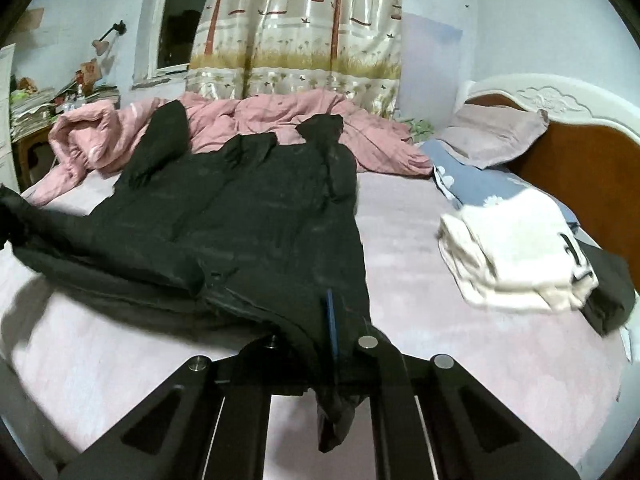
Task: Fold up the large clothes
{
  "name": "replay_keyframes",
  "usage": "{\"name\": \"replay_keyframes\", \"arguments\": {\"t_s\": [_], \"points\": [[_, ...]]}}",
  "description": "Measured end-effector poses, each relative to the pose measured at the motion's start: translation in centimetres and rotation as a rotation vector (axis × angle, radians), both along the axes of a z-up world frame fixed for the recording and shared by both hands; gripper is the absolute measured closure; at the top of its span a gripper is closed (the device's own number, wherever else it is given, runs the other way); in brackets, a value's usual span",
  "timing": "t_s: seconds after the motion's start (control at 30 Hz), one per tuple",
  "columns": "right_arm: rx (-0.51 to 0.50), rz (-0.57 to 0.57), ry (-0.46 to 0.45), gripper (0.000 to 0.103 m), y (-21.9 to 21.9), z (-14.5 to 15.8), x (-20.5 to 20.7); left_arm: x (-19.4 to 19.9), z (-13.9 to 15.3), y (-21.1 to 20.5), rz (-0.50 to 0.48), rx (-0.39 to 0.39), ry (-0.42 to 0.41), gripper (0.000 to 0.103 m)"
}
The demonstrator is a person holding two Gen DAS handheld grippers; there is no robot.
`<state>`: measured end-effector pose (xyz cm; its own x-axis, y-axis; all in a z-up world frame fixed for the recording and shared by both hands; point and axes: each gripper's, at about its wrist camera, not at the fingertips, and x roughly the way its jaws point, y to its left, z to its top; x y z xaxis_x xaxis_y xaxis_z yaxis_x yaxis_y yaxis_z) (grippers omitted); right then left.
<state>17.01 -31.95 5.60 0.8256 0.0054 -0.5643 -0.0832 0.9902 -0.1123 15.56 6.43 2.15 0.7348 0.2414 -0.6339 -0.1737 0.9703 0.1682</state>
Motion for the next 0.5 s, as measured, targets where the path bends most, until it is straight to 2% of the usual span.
{"name": "replay_keyframes", "arguments": {"t_s": [0.03,0.13,0.23,0.27,0.33,0.37,0.4,0.43,0.5], "points": [[0.003,-0.005,0.023,0.095,0.1,-0.6,1.7,1.7,-0.8,0.2,0.019,0.005,0.028,0.082],[0.023,-0.022,0.093,0.095,-0.1,-3.4,5.7,4.6,-3.4,1.4,0.037,-0.047,0.068,0.082],[0.108,-0.027,0.166,0.094,-1.4,-6.8,7.7,5.7,-5.9,1.7,0.014,-0.063,0.075,0.081],[0.134,-0.034,0.194,0.086,-2.0,-7.4,8.0,5.7,-6.7,1.9,0.003,-0.092,0.083,0.071],[0.19,-0.07,0.222,0.06,-3.4,-7.6,8.2,5.0,-7.1,2.8,0.022,-0.164,0.068,0.057],[0.218,-0.092,0.204,0.037,-4.2,-7.3,7.8,4.6,-6.8,3.2,0.023,-0.2,0.047,0.042],[0.241,-0.117,0.171,0.019,-5.2,-6.8,7.3,4.2,-6.1,3.8,0.019,-0.24,0.014,0.034],[0.268,-0.138,0.132,0.016,-6.3,-6.2,6.4,3.6,-5.3,4.3,0.014,-0.279,-0.03,0.024],[0.337,-0.129,0.097,0.015,-8.0,-5.2,5.0,2.4,-3.9,5.2,-0.012,-0.354,-0.102,0.022]]}}
